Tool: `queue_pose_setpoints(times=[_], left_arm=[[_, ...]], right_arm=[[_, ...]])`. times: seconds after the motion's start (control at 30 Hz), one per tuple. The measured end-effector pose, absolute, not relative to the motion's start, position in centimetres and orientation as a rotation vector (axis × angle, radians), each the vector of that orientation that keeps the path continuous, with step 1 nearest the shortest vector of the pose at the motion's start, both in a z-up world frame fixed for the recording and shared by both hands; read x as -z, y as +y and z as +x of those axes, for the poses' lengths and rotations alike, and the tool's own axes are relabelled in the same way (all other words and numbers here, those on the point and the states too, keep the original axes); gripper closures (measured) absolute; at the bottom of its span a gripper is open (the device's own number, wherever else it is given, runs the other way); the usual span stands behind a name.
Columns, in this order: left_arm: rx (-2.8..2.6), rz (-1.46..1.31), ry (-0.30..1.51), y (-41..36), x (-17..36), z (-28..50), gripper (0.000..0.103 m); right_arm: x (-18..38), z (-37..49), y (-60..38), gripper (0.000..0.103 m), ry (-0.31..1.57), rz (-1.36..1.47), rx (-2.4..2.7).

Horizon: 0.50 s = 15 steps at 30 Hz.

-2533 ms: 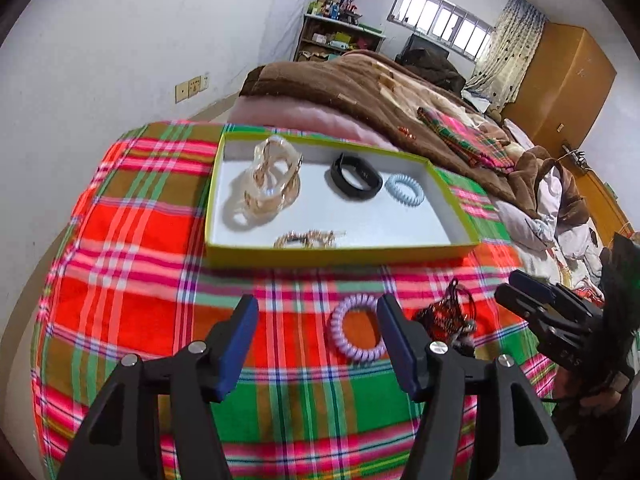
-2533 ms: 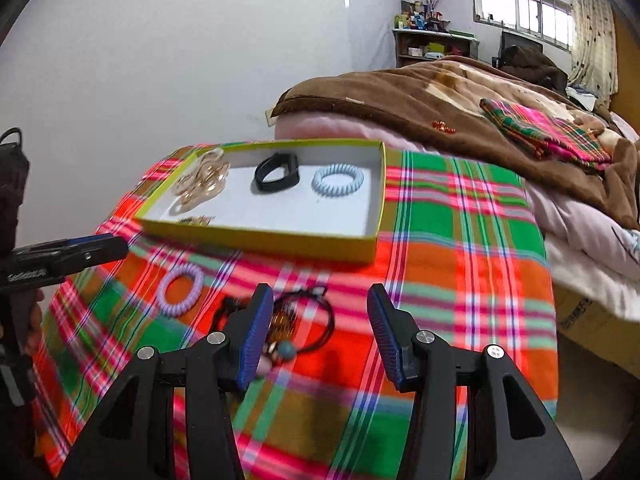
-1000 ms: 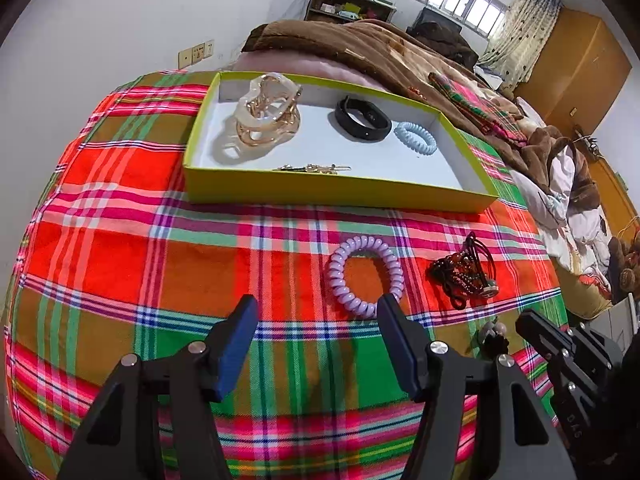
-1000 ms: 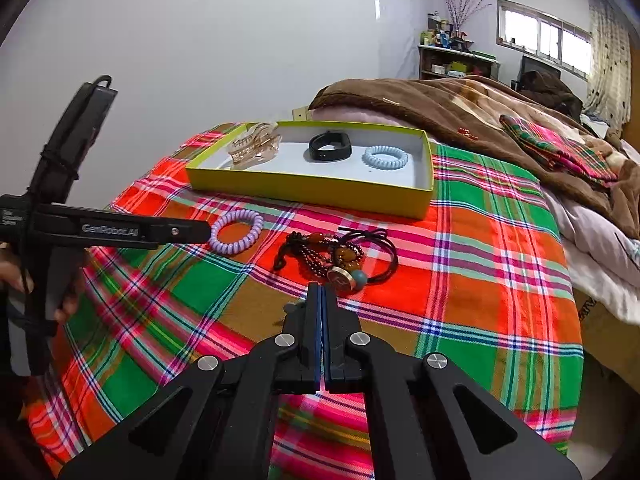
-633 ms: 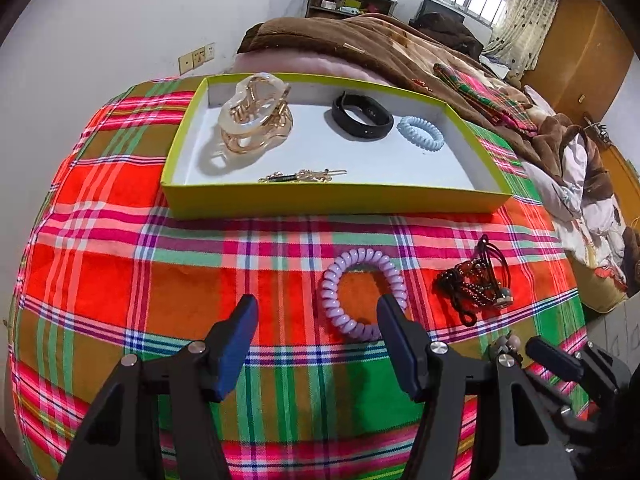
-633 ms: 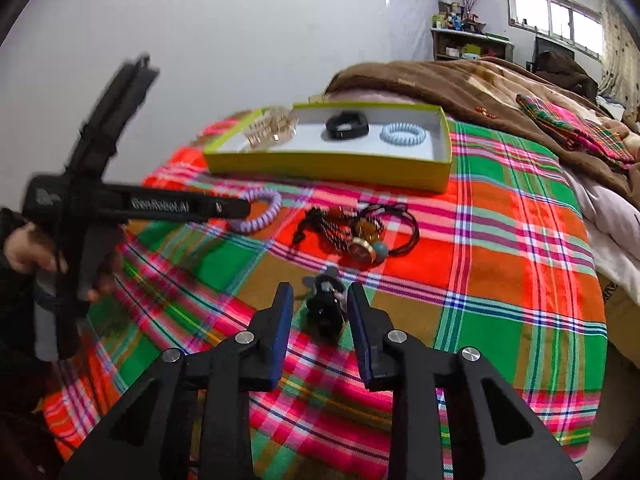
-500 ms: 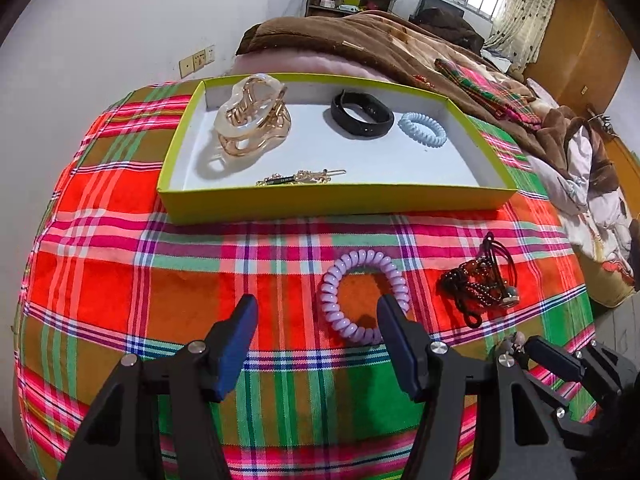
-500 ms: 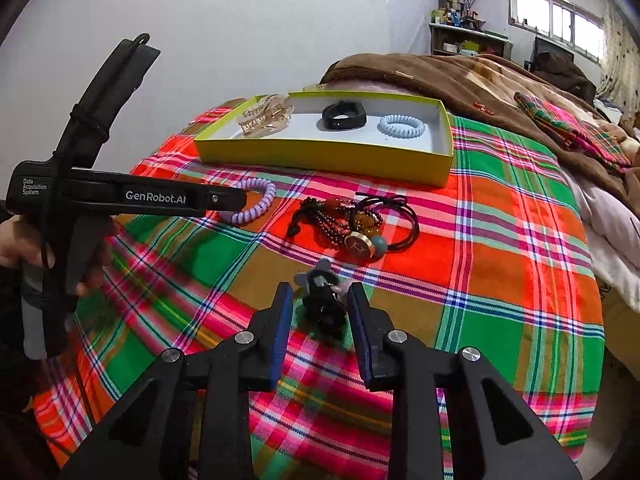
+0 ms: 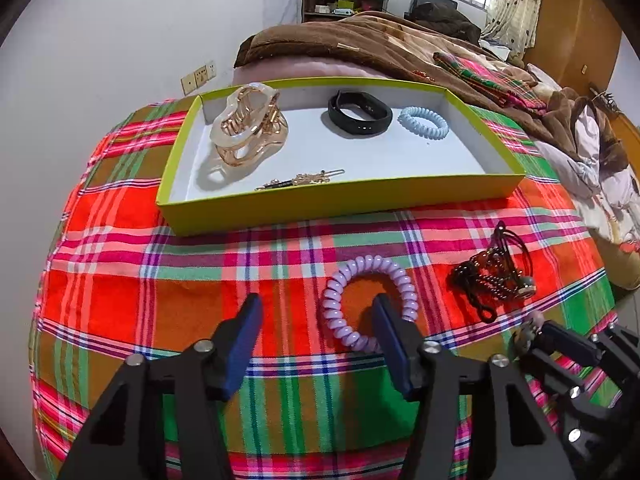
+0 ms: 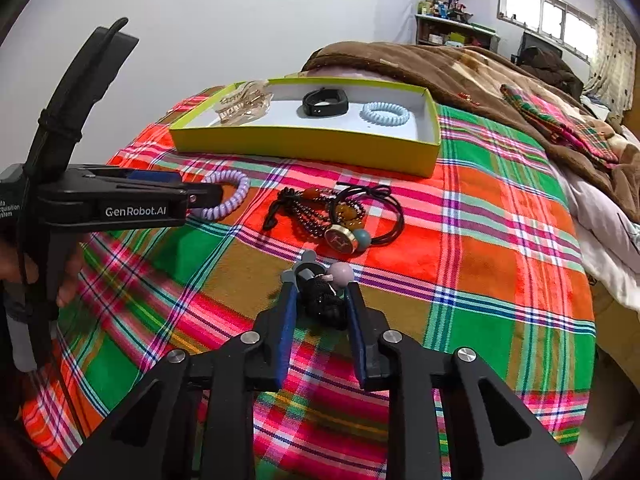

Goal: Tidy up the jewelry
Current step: 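Lift the black hair tie with right tool while left tool grasps lilac hair tie, then carry lilac hair tie with left tool while right tool carries black tie into box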

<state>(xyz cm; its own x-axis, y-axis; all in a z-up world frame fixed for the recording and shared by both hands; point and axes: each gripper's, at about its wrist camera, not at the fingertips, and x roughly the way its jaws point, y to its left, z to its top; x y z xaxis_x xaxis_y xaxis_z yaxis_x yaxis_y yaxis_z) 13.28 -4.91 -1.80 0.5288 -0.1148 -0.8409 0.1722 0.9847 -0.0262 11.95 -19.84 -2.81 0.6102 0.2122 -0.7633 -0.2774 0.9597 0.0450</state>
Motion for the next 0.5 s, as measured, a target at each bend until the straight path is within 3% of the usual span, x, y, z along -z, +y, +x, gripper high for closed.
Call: queue_pose_setpoints(times=[0.23, 0.3, 0.5], left_arm=[[0.173, 0.063, 0.998, -4.40, 1.65, 13.45, 0.077], [0.172, 0.071, 0.997, -4.46, 1.65, 13.43, 0.091], [0.186, 0.046, 1.006, -4.18, 1.54, 13.28, 0.093]], right_arm=[[2.53, 11.79, -19.88, 0.080, 0.851, -0.081, -0.280], [2.38, 11.76, -19.93, 0.080, 0.843, -0.078, -0.276], [1.97, 11.66, -20.19, 0.081, 0.827, -0.067, -0.264]])
